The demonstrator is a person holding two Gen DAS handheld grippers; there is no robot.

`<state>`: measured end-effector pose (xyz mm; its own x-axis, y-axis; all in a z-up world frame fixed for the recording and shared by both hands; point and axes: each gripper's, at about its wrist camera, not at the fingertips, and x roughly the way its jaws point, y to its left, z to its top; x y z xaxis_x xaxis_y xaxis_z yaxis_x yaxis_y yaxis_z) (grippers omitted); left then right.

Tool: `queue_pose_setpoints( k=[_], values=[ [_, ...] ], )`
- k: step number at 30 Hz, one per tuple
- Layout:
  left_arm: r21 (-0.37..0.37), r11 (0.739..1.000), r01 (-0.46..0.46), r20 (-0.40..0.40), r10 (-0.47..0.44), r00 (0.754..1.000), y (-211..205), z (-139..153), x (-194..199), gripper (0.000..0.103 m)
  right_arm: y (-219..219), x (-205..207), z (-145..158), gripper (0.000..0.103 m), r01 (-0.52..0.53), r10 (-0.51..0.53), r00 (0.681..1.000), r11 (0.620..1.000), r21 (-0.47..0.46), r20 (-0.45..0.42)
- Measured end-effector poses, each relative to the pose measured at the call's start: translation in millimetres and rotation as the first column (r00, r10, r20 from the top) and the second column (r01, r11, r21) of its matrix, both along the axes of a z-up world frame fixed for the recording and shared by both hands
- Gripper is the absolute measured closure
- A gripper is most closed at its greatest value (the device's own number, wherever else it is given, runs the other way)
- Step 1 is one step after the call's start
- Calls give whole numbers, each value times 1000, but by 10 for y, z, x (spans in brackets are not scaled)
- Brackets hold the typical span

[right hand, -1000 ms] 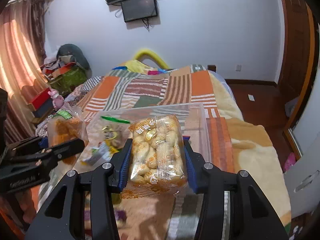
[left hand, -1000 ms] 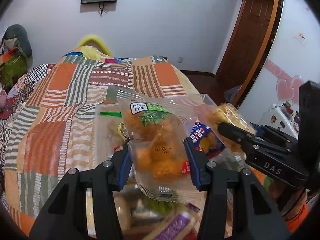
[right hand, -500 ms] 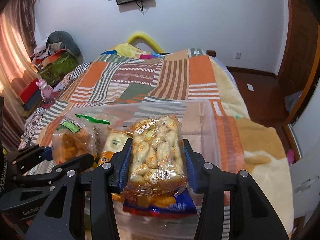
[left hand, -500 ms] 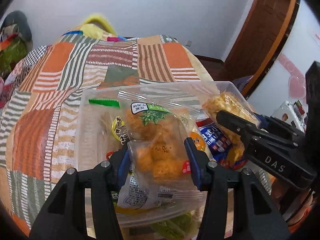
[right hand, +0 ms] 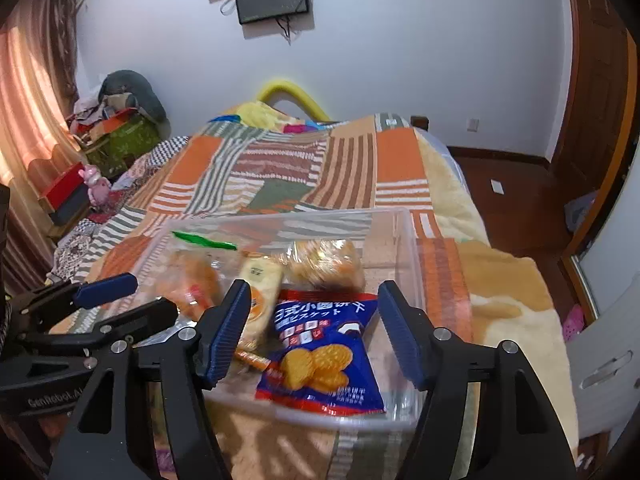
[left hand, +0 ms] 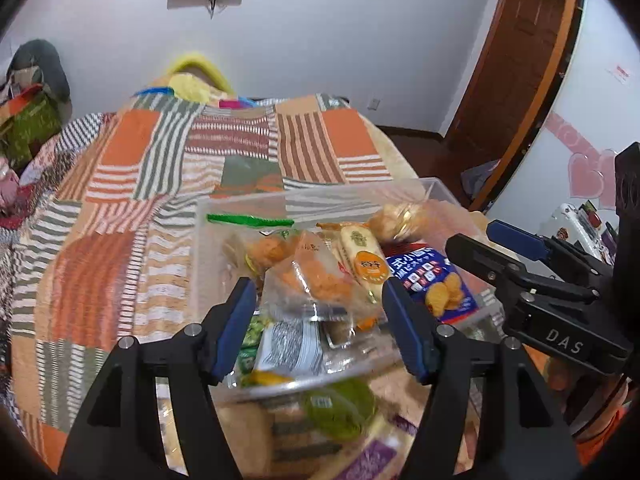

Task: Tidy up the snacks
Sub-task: 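Lower both bags into the clear box and open both tools, then grasp the red-and-white bag with right tool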

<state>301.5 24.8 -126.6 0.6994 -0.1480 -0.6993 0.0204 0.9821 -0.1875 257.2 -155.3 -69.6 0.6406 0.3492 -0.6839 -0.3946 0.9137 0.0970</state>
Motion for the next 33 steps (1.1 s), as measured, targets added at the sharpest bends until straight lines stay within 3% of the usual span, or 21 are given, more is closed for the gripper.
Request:
queue_pose_setpoints(
  k=[7, 13, 20, 24, 33],
  values=[
    [56, 998, -2, 62, -1, 998, 56, 267, -533, 36, 14, -414, 217, 35, -56, 56, 997, 998, 0, 60],
    [111, 993, -25, 72, 17, 997, 182, 268, -1091, 32, 92, -813, 169, 25, -113, 113, 992, 994, 0, 60],
    [100, 993, -59, -10, 60, 998, 408, -35, -1592, 32, 231, -1173, -160, 22, -172, 173, 984, 985, 34, -51],
    [68, 995, -73, -67, 78, 995, 493, -280, -1825, 32, 350, -1329, -386, 13, -170, 173, 979, 985, 33, -106],
    [57, 995, -78, -123, 84, 989, 485, -571, -2099, 32, 636, -1471, -725, 12, -226, 219, 949, 974, -4, -228]
  ],
)
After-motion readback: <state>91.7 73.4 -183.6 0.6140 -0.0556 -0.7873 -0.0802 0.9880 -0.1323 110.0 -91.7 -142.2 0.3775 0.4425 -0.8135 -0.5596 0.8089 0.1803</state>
